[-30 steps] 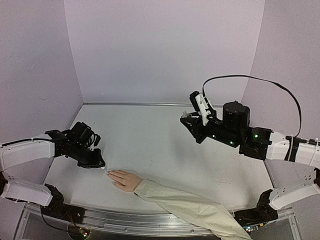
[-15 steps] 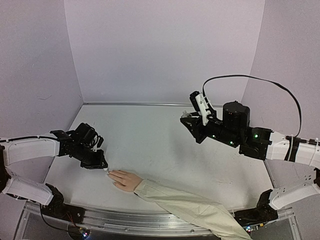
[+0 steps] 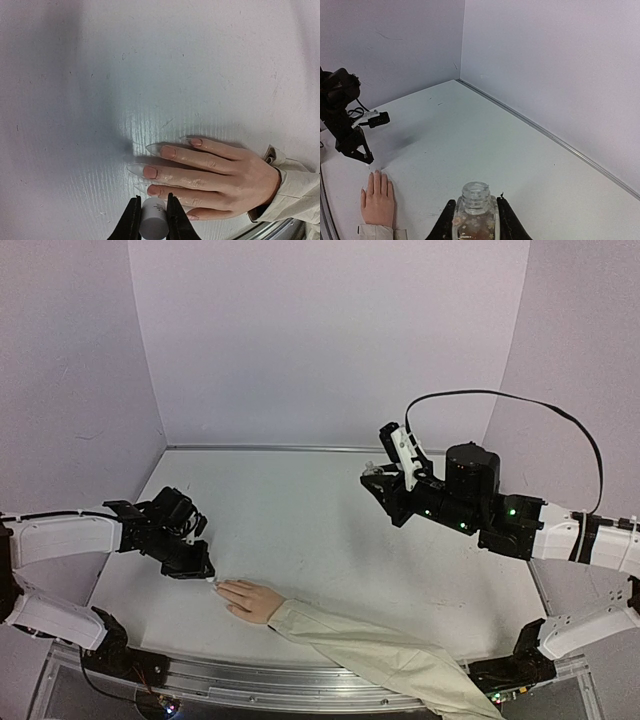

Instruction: Paint the nails

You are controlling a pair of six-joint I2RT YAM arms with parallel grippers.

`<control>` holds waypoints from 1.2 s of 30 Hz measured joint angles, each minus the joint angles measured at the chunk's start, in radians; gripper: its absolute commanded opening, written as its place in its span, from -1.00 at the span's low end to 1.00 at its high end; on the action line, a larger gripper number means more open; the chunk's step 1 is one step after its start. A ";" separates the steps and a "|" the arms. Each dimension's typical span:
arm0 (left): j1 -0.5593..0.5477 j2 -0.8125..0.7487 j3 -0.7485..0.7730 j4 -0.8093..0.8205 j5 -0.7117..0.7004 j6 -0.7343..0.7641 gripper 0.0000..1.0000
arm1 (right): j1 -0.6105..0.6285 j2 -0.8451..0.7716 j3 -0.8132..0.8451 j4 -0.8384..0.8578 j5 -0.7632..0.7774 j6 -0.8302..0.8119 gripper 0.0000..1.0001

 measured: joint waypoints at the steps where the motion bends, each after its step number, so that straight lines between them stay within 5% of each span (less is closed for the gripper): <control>1: 0.000 0.001 0.000 0.000 -0.002 0.000 -1.00 | 0.000 0.000 0.000 0.000 0.000 0.000 -1.00; 36: 0.000 0.033 0.000 0.018 -0.029 0.000 -1.00 | 0.000 0.000 0.000 0.000 -0.003 0.003 -1.00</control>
